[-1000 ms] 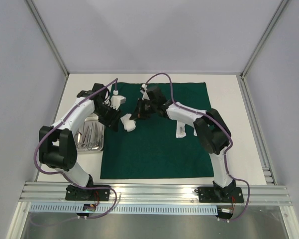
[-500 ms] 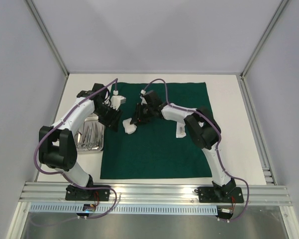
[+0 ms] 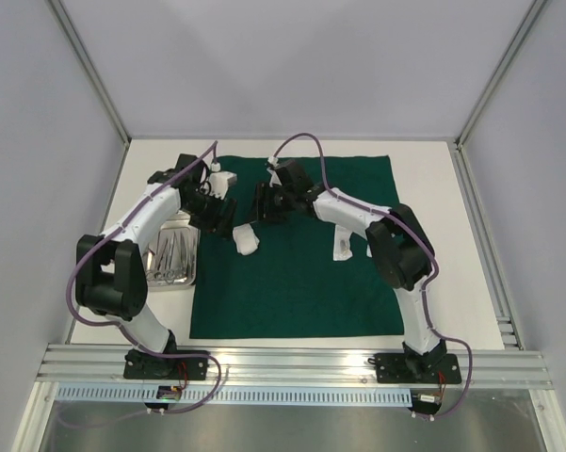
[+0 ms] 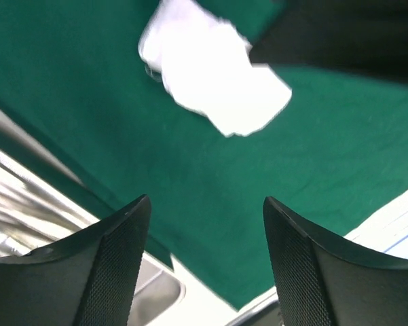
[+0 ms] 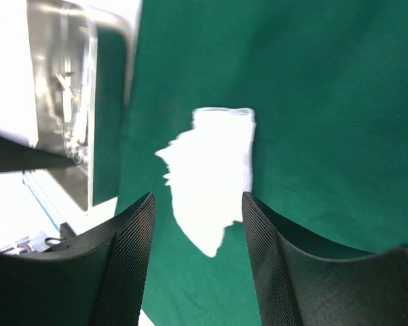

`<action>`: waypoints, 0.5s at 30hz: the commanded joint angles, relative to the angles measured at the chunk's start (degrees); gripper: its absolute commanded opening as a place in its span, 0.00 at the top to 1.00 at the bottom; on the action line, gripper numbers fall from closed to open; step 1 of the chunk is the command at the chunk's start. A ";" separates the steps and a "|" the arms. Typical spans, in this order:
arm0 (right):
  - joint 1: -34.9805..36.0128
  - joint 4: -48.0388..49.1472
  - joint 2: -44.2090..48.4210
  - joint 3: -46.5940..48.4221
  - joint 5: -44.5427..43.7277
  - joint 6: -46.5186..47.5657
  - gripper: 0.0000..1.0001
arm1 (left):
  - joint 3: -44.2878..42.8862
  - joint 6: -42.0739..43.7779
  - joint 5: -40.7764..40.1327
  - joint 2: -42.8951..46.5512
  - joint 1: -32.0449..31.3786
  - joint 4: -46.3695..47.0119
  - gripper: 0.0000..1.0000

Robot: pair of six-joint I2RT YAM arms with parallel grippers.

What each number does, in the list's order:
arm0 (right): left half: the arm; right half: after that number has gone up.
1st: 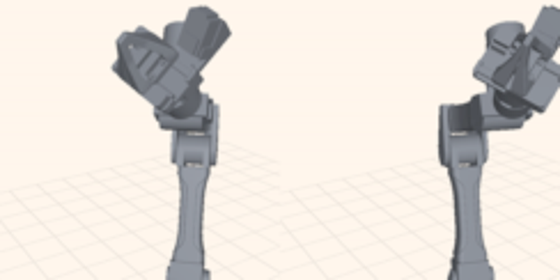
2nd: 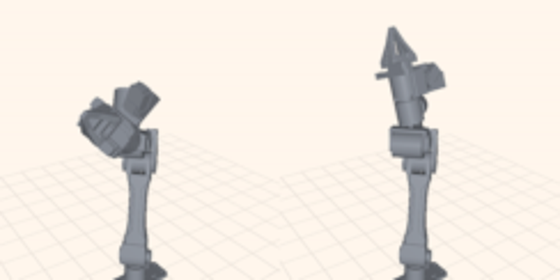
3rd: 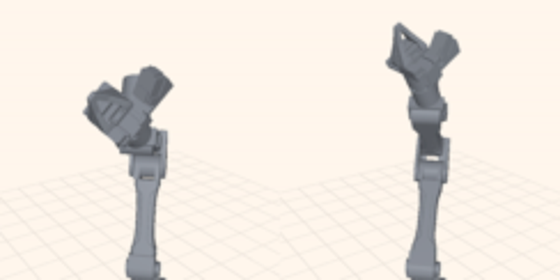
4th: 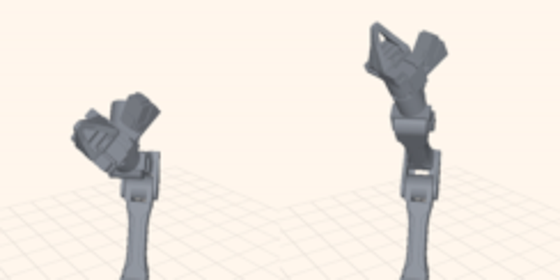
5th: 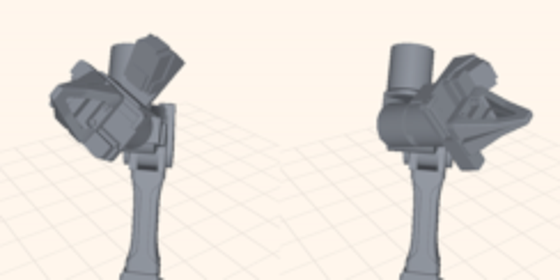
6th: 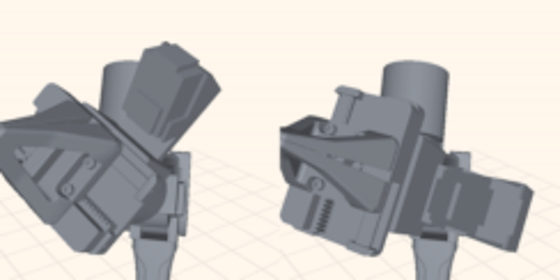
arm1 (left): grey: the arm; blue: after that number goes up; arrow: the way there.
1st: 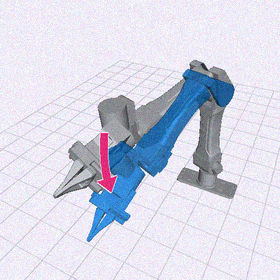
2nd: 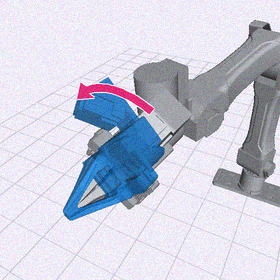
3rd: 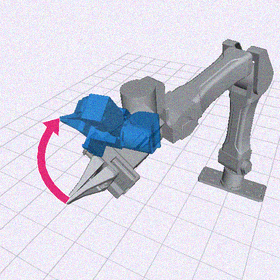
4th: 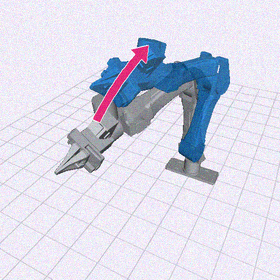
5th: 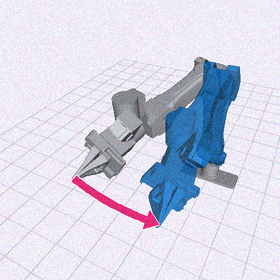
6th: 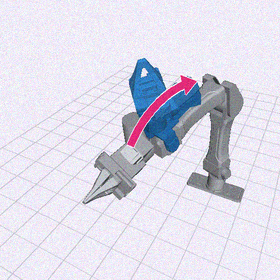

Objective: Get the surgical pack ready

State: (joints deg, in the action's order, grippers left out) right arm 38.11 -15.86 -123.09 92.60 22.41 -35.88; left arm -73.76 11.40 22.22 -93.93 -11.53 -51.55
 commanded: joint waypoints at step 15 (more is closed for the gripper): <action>-2.34 1.36 16.91 -16.21 -4.13 2.22 0.45 | -3.75 -19.13 -0.77 -16.45 -2.53 13.14 0.34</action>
State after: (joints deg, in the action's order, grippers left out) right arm 36.47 -15.62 -108.71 78.30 19.73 -34.63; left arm -74.15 -4.19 21.74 -109.03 -13.52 -40.45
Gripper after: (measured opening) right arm 0.557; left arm 0.670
